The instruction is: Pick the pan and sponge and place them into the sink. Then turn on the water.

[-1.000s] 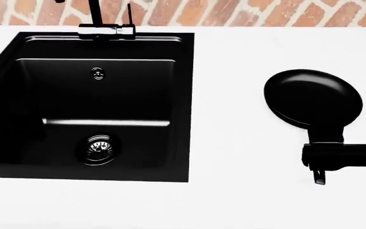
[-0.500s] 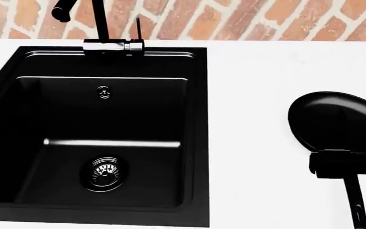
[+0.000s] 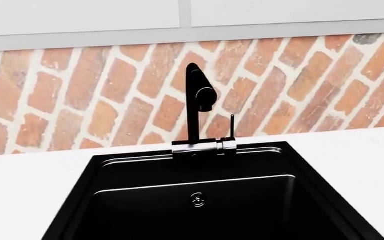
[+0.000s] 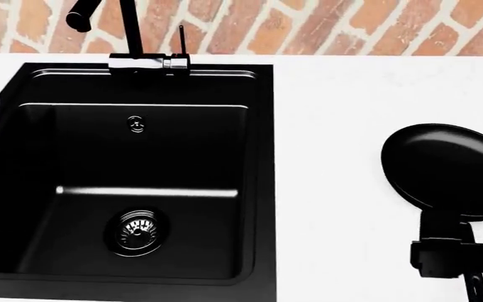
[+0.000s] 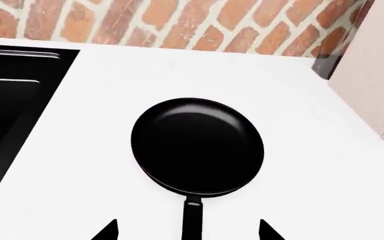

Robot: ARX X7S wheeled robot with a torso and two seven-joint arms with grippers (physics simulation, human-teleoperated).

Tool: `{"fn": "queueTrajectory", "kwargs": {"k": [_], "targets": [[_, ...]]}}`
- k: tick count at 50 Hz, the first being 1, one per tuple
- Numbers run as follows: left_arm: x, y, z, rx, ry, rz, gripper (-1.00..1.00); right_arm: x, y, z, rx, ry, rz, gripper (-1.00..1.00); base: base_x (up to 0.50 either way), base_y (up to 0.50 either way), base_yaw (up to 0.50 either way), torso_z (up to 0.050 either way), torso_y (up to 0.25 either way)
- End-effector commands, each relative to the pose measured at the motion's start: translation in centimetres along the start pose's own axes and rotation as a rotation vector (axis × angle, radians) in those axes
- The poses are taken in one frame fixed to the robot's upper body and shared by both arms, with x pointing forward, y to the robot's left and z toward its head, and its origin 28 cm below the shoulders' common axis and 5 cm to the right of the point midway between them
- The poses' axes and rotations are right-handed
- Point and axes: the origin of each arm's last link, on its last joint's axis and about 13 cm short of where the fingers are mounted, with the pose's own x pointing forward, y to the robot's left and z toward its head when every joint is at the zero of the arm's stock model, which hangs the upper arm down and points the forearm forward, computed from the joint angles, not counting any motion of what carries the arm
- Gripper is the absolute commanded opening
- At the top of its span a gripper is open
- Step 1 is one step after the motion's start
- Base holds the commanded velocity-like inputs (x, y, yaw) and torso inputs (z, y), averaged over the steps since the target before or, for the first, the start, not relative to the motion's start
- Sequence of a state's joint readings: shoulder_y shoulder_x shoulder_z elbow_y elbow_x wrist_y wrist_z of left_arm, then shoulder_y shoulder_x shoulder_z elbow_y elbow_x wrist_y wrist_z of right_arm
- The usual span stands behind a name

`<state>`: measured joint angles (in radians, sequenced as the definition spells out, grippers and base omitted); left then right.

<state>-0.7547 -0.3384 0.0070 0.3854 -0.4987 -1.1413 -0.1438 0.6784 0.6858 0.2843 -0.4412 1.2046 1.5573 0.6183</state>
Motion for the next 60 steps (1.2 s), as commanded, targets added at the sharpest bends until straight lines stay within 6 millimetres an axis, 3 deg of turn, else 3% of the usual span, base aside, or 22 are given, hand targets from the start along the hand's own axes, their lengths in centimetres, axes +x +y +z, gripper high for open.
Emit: {"fn": "queueTrajectory", "kwargs": {"k": [1, 16, 28, 60], "targets": [[0.0, 0.1, 0.0, -0.008, 0.006, -0.001, 1.0, 0.2, -0.8, 0.1, 0.041, 0.138, 0.001, 1.0, 0.0, 0.0, 0.0, 0.0, 0.0], [0.1, 0.1, 0.1, 0.0, 0.007, 0.002, 1.0, 4.4, -0.6, 0.8, 0.045, 0.247, 0.056, 1.0, 0.0, 0.0, 0.0, 0.0, 0.0], [0.1, 0.2, -0.1, 0.004, 0.013, -0.001, 1.0, 6.0, -1.2, 1.5, -0.003, 0.279, 0.015, 1.0, 0.0, 0.0, 0.0, 0.0, 0.0], [-0.1, 0.5, 0.4, 0.007, 0.011, 0.01, 1.0, 10.0, -1.1, 0.0, -0.028, 0.389, 0.033, 1.0, 0.0, 0.0, 0.0, 0.0, 0.0]]}}
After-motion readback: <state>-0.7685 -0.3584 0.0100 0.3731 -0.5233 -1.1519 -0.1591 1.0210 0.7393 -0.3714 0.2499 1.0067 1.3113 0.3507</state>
